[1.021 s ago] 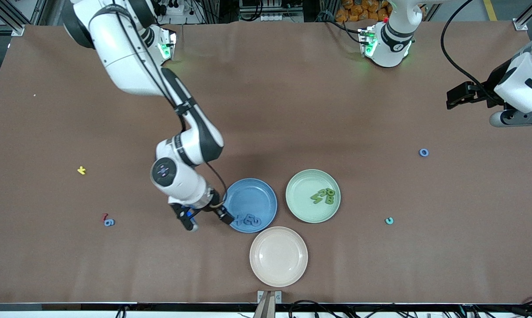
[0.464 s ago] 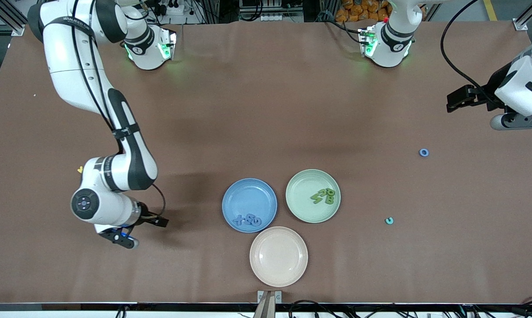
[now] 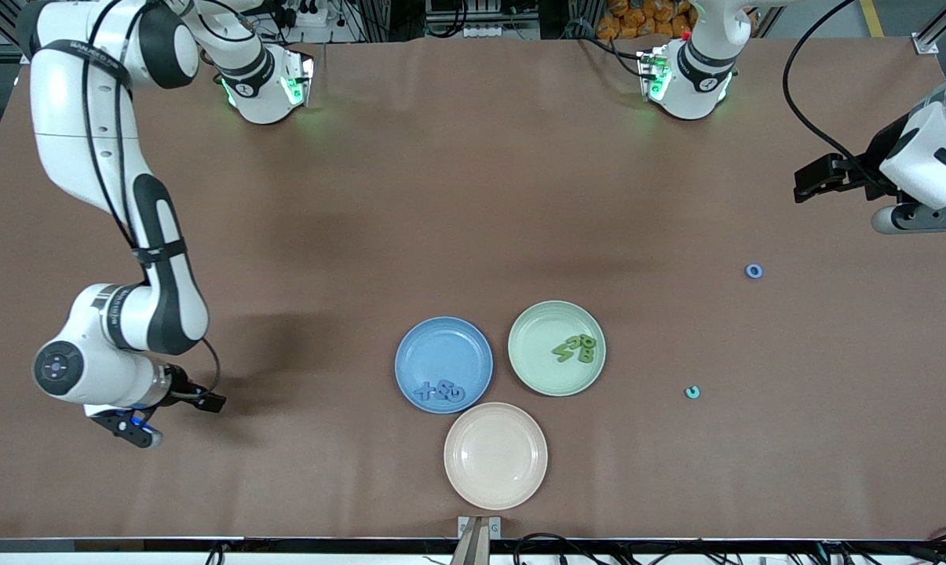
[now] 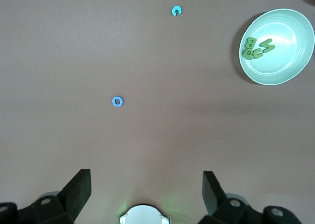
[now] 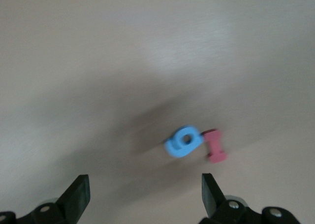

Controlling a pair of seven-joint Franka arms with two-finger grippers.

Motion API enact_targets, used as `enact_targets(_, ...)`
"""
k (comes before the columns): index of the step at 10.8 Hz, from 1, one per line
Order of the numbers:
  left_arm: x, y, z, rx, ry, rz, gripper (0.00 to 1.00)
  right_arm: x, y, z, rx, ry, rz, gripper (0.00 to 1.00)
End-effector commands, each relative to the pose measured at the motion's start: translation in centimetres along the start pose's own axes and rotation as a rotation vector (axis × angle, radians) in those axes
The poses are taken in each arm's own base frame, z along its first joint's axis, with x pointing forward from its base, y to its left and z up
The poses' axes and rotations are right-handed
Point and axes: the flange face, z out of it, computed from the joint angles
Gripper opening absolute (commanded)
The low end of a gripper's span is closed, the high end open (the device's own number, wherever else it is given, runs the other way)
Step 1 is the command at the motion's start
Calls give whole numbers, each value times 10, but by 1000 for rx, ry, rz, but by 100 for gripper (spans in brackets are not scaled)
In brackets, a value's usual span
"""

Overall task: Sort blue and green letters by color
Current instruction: 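Move the right gripper to the blue 9 beside the pink I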

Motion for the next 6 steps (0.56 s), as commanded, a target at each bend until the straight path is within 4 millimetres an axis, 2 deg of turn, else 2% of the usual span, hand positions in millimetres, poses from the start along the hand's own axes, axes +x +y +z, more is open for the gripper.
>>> enact_targets(1, 0, -2, -2, -13, 9, 22, 100, -8, -1, 20, 50, 34, 237, 100)
enact_targets(2, 0, -2, -2, -14, 9, 22, 100, -8, 0, 24, 61, 56, 291, 100)
enact_targets(5, 1, -2, -2, -14, 7, 22, 100, 3, 13, 16, 89, 60, 460, 100)
enact_targets(6, 1, -2, -2, -14, 7, 22, 100, 11, 34, 13, 86, 57, 490, 100)
